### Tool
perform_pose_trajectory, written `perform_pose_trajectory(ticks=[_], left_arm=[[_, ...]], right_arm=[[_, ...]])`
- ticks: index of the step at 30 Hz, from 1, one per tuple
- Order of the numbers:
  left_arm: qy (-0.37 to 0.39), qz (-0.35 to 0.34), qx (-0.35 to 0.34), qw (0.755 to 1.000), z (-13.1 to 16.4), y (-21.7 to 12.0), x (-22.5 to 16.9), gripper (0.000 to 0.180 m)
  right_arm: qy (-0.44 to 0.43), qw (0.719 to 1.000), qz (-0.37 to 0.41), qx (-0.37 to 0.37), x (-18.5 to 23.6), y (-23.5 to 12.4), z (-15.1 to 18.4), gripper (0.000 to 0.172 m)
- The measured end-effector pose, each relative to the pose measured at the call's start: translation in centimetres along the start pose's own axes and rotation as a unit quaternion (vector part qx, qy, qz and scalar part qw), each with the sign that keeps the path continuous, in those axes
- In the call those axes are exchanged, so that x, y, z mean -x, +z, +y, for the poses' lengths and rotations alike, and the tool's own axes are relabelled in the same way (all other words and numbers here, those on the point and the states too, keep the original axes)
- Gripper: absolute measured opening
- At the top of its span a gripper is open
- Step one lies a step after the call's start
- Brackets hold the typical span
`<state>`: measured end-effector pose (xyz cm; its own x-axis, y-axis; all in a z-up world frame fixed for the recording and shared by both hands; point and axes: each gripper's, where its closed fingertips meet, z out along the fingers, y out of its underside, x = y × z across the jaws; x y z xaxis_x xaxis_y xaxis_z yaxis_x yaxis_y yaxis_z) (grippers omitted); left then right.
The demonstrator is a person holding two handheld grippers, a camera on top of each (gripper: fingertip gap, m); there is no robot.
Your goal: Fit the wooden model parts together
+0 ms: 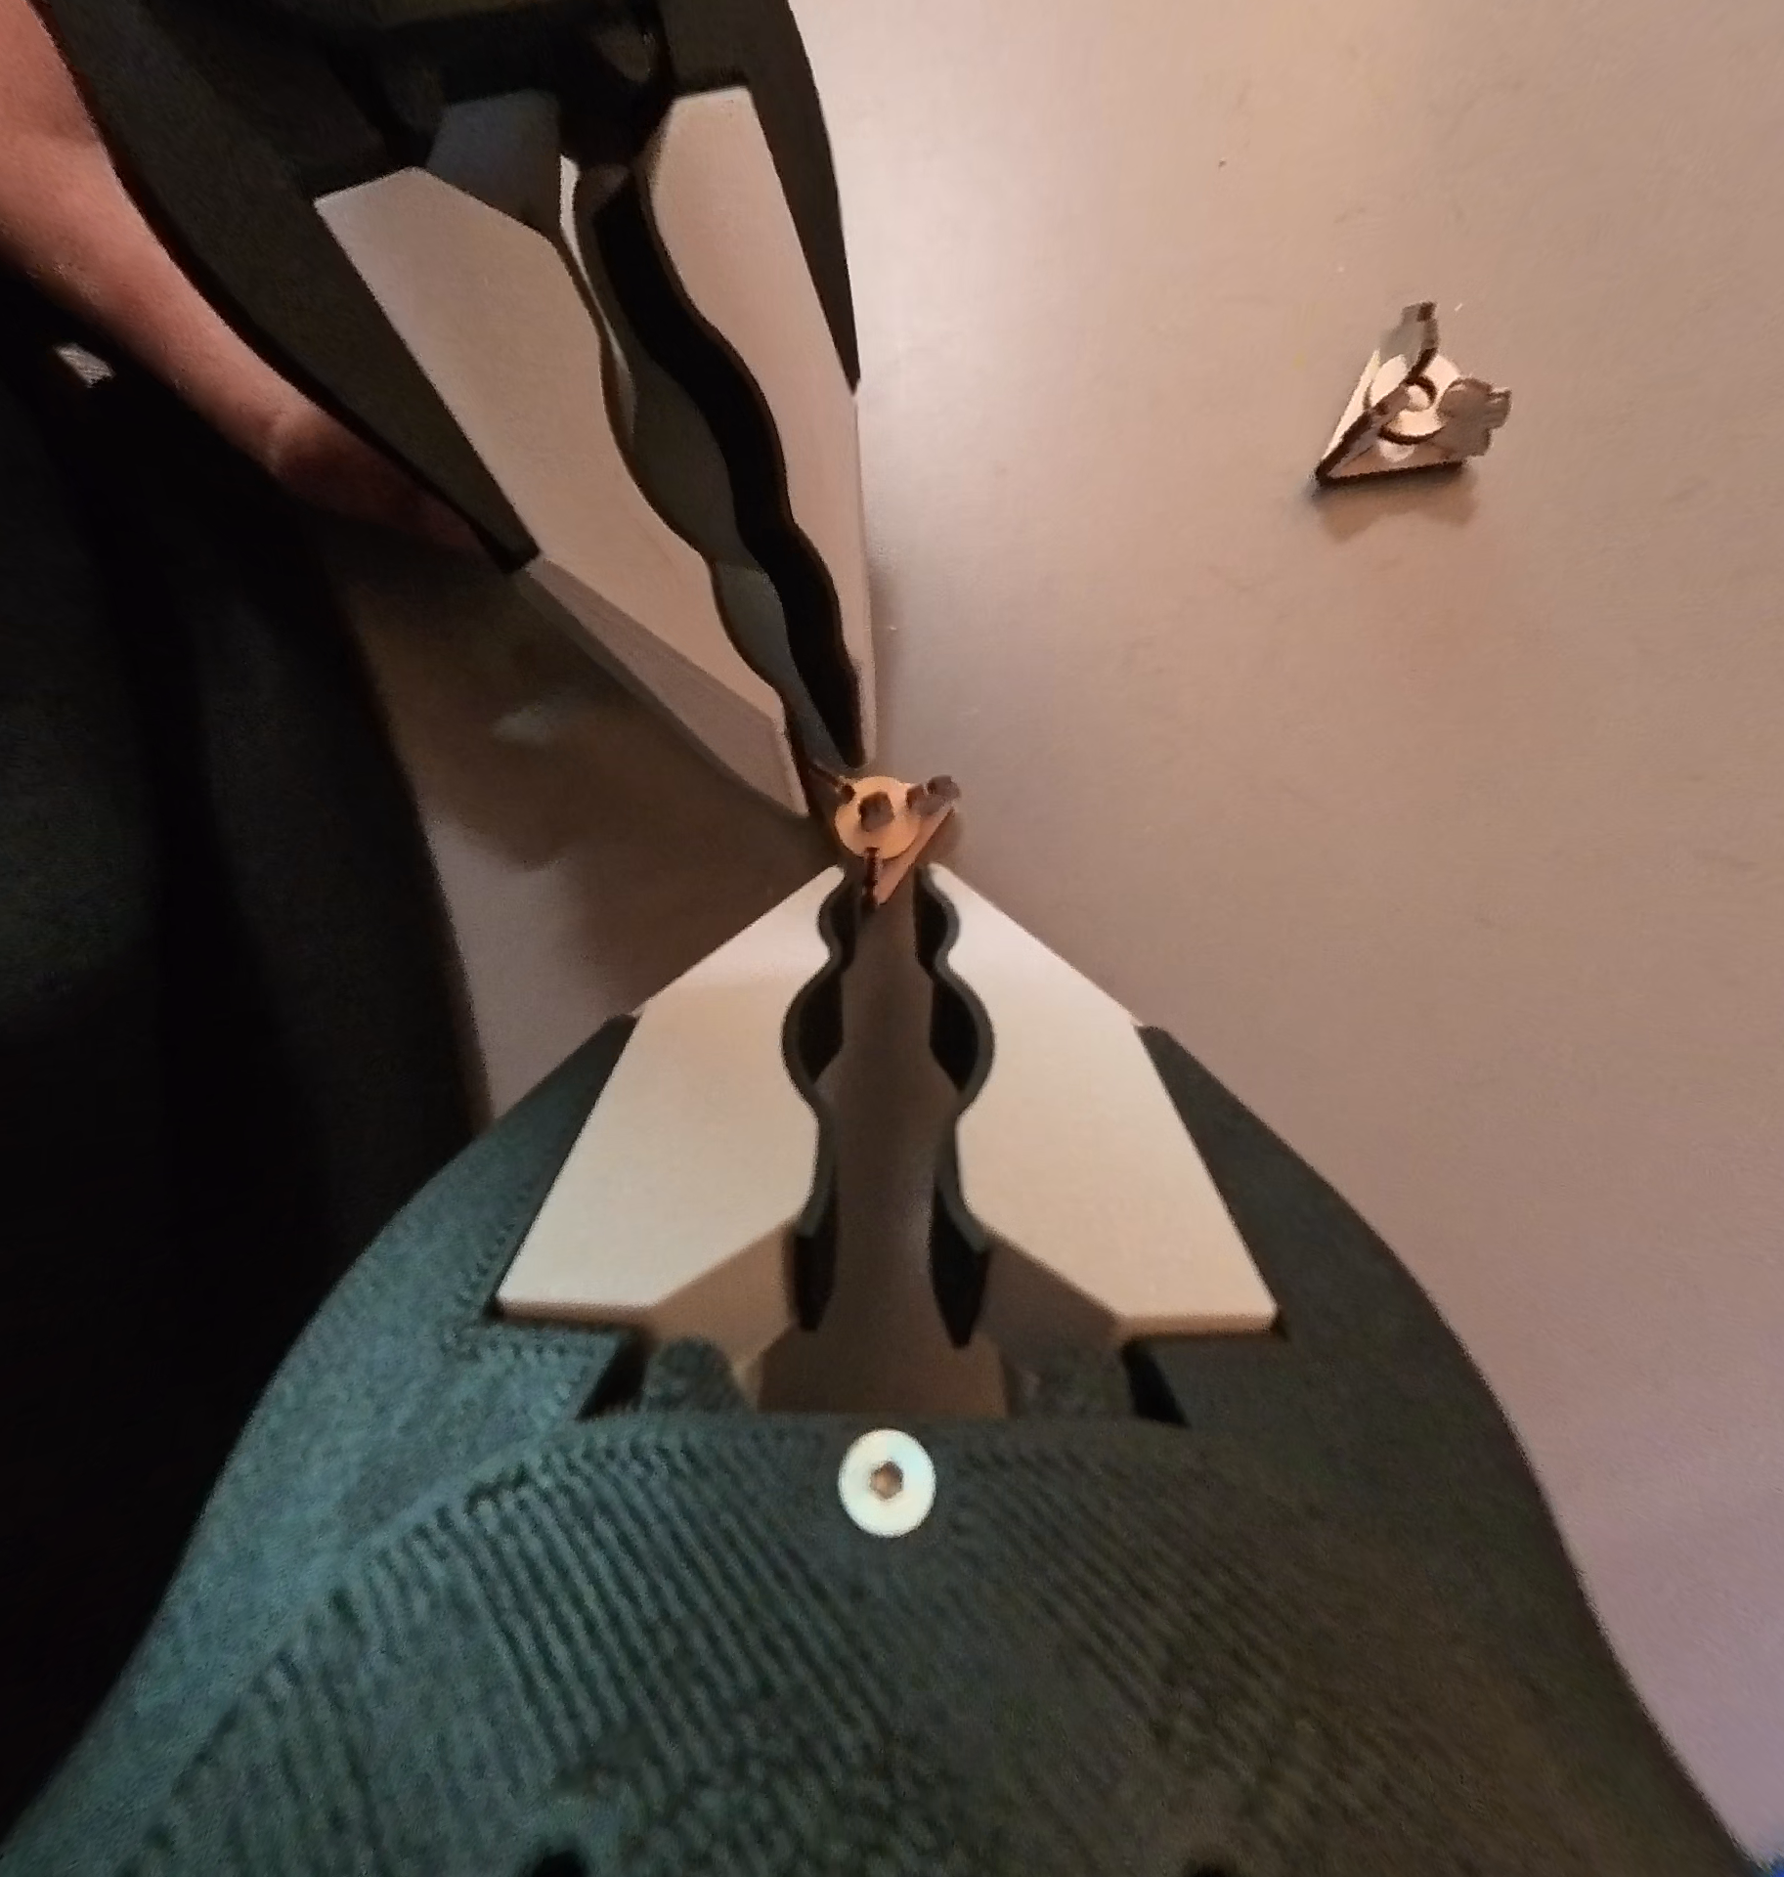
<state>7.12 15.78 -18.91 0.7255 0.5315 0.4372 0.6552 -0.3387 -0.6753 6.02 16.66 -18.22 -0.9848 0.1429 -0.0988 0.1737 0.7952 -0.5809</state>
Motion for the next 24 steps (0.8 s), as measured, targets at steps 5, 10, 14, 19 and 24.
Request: perform_pose_trajectory(ticks=[5, 10, 14, 19, 24], left_arm=[[0.002, -0.015, 0.002, 1.000, -0.18, 0.23, 0.02, 0.010], [0.010, -0.028, 0.012, 0.999, -0.21, 0.30, 0.19, 0.006], [0.019, -0.041, 0.031, 0.999, -0.19, 0.32, 0.21, 0.004], [0.022, -0.045, 0.042, 0.998, -0.14, 0.34, 0.23, 0.003], [0.036, -0.056, 0.054, 0.996, -0.07, 0.37, 0.31, 0.003]], right_arm=[[-0.006, 1.000, 0.003, -0.007, 0.00, 0.21, 0.12, 0.004], [-0.011, 1.000, -0.002, -0.010, 0.05, 0.25, 0.19, 0.001], [-0.017, 1.000, -0.010, 0.005, 0.08, 0.28, 0.19, 0.001], [-0.028, 0.999, -0.013, 0.033, 0.13, 0.35, 0.22, 0.002], [-0.021, 0.999, -0.019, 0.044, 0.14, 0.42, 0.21, 0.001]])
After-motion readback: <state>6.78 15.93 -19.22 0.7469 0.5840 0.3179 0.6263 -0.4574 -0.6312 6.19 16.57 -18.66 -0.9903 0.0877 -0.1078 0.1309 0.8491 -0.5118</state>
